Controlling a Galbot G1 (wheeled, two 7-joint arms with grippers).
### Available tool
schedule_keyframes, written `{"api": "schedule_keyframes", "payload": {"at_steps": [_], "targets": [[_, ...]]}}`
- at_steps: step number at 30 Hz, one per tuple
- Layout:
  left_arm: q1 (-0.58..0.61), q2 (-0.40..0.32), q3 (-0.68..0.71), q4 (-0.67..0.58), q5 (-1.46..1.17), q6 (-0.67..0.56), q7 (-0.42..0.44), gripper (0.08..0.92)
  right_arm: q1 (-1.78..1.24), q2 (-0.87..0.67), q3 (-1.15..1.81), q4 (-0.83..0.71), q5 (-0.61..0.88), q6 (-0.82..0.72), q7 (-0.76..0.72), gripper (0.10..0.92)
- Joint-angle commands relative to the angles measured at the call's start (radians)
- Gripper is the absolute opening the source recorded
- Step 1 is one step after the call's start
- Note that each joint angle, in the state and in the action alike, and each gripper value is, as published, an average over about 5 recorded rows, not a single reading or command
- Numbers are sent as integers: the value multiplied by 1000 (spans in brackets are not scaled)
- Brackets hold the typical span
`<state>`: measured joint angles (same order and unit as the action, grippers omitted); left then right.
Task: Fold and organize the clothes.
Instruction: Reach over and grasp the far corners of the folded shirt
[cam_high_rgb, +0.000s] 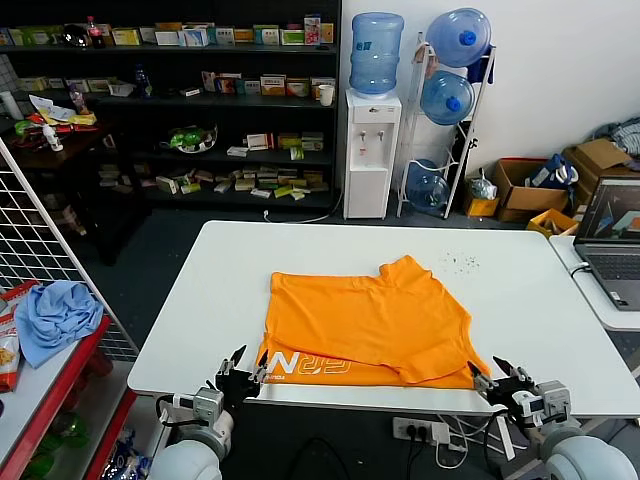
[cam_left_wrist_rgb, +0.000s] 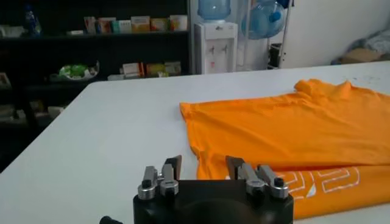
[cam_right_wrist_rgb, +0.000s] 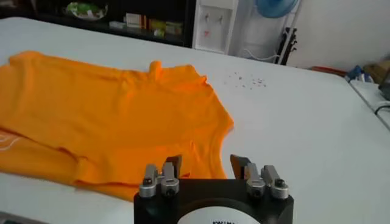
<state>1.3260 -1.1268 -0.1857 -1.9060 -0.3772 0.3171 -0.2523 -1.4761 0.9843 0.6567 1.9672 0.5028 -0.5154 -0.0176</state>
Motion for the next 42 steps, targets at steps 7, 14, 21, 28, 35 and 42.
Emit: {"api": "schedule_keyframes", "payload": {"at_steps": [7, 14, 21, 28, 35, 42], "targets": [[-413, -32, 69, 319, -88, -9, 30, 797, 429, -21, -142, -343, 103, 59, -100, 817], [-582, -87, 128, 510, -105, 11, 40, 822, 677, 25, -240, -585, 78, 26, -159, 823], [-709, -141, 168, 686, -143, 34, 52, 823, 833, 88, -298, -766, 14, 53, -176, 823], [-794, -203, 176, 824, -158, 33, 68, 823, 920, 151, -332, -907, -23, 64, -188, 823], [-839, -243, 167, 918, -145, 28, 88, 823, 956, 186, -357, -997, -52, 49, -213, 823], [-861, -261, 158, 992, -127, 28, 105, 823, 979, 230, -348, -1091, -113, 57, -229, 823]]}}
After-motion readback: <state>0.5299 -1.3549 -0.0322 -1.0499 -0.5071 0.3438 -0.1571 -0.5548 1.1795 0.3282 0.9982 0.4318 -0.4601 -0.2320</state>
